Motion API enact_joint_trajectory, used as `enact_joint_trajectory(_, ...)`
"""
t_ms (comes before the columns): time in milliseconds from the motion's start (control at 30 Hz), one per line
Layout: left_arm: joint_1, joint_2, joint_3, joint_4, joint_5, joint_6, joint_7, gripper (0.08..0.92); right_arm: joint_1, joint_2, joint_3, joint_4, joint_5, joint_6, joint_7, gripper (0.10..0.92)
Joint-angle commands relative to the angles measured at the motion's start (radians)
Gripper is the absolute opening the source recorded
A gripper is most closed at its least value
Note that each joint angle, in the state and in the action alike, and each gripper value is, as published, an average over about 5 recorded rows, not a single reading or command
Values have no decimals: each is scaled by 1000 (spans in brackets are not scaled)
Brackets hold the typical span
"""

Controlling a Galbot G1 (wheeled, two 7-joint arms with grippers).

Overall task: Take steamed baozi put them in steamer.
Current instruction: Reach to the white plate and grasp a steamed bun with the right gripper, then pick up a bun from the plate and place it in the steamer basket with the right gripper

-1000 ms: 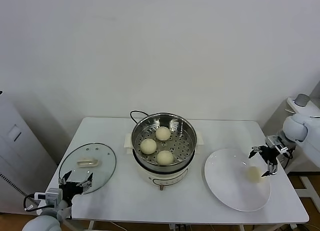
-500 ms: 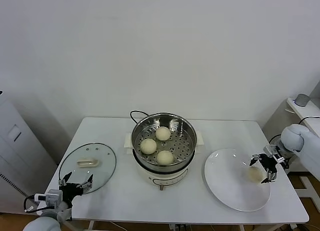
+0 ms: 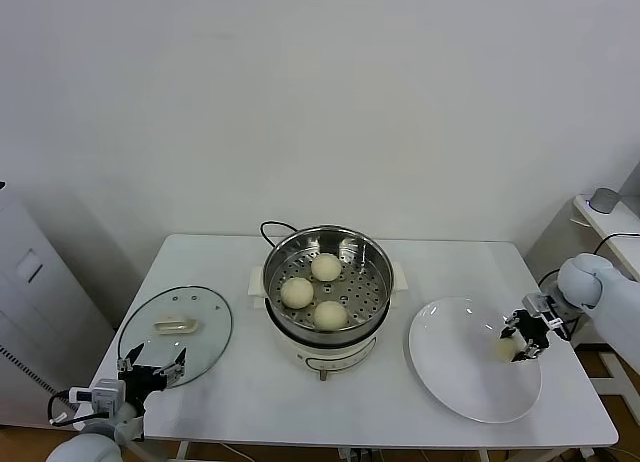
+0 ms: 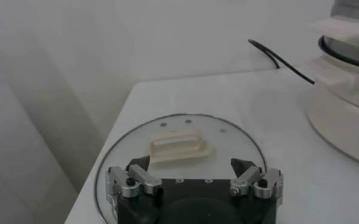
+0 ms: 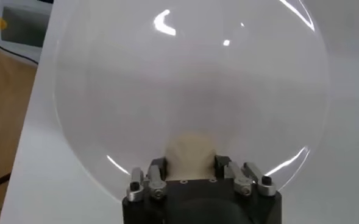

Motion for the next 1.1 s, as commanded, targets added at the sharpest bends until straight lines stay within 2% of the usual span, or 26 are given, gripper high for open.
enact_joint_trajectory(33, -1, -2, 1, -2, 2, 5, -2, 823, 162, -76, -172, 118, 179, -87, -10, 467)
enact_joint_trajectory(300, -5, -2, 1, -8, 6, 12, -6, 823, 633, -128, -598, 290, 397, -269, -28, 467)
enact_joint_trajectory(533, -1, -3, 1, -9, 7, 11, -6, 823, 941, -32, -845, 375, 604, -378, 8, 467)
enact_joint_trajectory(733, -2, -9, 3, -15, 13, 12, -7, 823, 1050, 92, -937, 429, 739, -475, 76, 467)
enact_joint_trajectory(1100, -8, -10, 3, -19, 16, 14, -8, 823, 1067, 242, -953, 453, 855, -624, 189, 467)
